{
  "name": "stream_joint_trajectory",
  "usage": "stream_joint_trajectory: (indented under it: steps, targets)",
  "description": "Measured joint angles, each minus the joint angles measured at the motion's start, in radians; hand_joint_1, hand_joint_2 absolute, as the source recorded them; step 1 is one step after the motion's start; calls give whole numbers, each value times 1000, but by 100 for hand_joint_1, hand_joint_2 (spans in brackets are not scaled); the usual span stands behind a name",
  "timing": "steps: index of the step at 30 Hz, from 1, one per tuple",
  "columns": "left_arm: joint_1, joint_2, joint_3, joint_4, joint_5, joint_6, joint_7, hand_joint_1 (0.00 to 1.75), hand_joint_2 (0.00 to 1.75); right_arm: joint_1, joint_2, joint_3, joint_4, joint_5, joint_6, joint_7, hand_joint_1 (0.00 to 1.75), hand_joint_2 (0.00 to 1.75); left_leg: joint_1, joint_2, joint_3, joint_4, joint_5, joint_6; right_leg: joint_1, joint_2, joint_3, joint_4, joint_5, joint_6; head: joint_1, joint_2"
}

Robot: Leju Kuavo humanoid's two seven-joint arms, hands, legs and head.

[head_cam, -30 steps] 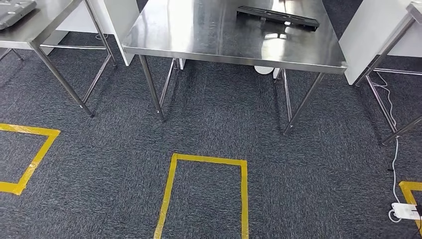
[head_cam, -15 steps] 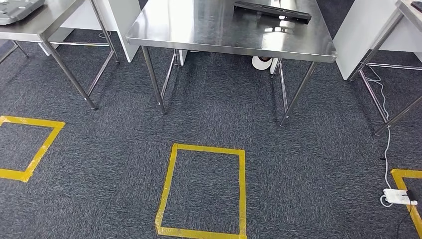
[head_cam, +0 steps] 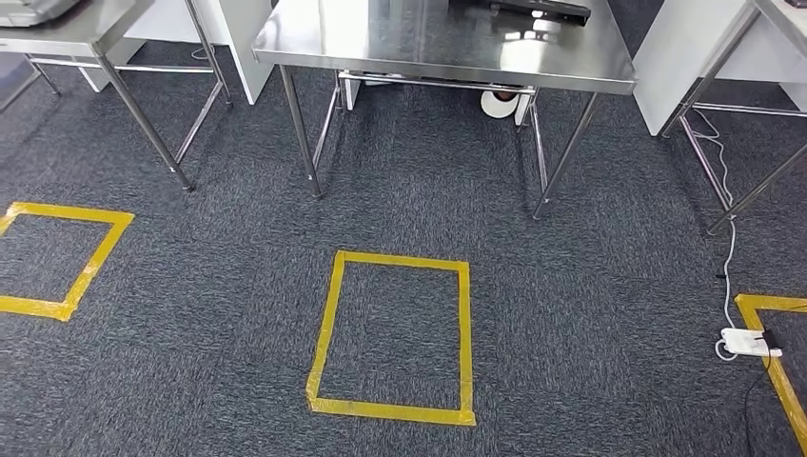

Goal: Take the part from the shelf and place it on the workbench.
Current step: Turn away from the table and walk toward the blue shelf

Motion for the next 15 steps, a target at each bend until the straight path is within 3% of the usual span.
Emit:
stream_joint_trajectory:
  steps: [1,3,4,5,7,8,9,10,11,12,14,15]
  targets:
    - [0,0,0,0,-4,-1,2,0,0,-1,0,0,0,-2,0,1,0,0,-1,0,-2,-2,11,-5,5,1,14,-32,-10,-12,-1,0]
    - [1,1,-9,1,-36,-11,15,0,0,0,1,-6,1,-22,-3,13,0,0,2,-1,-9,-5,24,-16,1,-2,-2,-32,2,-33,-3,0]
    - [1,2,-21,2,-64,-22,26,0,0,1,2,-13,2,-39,-6,24,0,0,4,-3,-17,7,3,-21,-3,-4,-13,-31,12,-46,-4,0]
    - [2,3,-35,3,-91,-34,37,0,0,3,3,-22,3,-56,-8,35,0,0,5,-5,-29,38,-38,-26,-8,-7,-25,-31,23,-57,-6,0]
    - [4,6,-64,4,-127,-49,59,0,0,8,4,-41,4,-78,-16,47,0,0,7,-7,-60,160,-149,-32,-8,-13,-53,-31,46,-73,-11,0]
    - [5,7,-74,4,-135,-50,69,0,0,11,4,-48,4,-82,-20,50,0,0,8,-8,-73,231,-180,-34,-5,-16,-68,-30,57,-76,-13,0]
    - [5,8,-84,4,-140,-50,77,0,0,13,5,-54,4,-84,-24,52,0,0,8,-8,-78,285,-185,-36,-4,-21,-82,-29,68,-76,-13,0]
    - [5,9,-91,4,-144,-49,84,0,0,14,5,-59,4,-85,-27,54,0,0,8,-7,-69,310,-169,-36,-3,-26,-97,-27,78,-75,-14,0]
    - [6,10,-99,4,-147,-49,87,0,0,15,5,-63,4,-85,-28,57,0,0,8,-5,-40,291,-141,-36,-3,-32,-109,-24,85,-72,-14,0]
    - [5,11,-106,4,-150,-51,88,0,0,17,4,-66,4,-84,-28,59,0,0,9,4,8,237,-119,-35,-3,-38,-116,-19,90,-69,-14,0]
    - [2,11,-119,4,-156,-59,83,0,0,19,4,-73,4,-84,-30,64,0,0,7,32,123,83,-121,-29,3,-51,-130,-4,97,-59,-15,0]
    - [0,12,-124,4,-157,-64,79,0,0,20,4,-75,4,-85,-30,65,0,0,5,41,159,26,-136,-23,6,-60,-134,3,100,-54,-15,0]
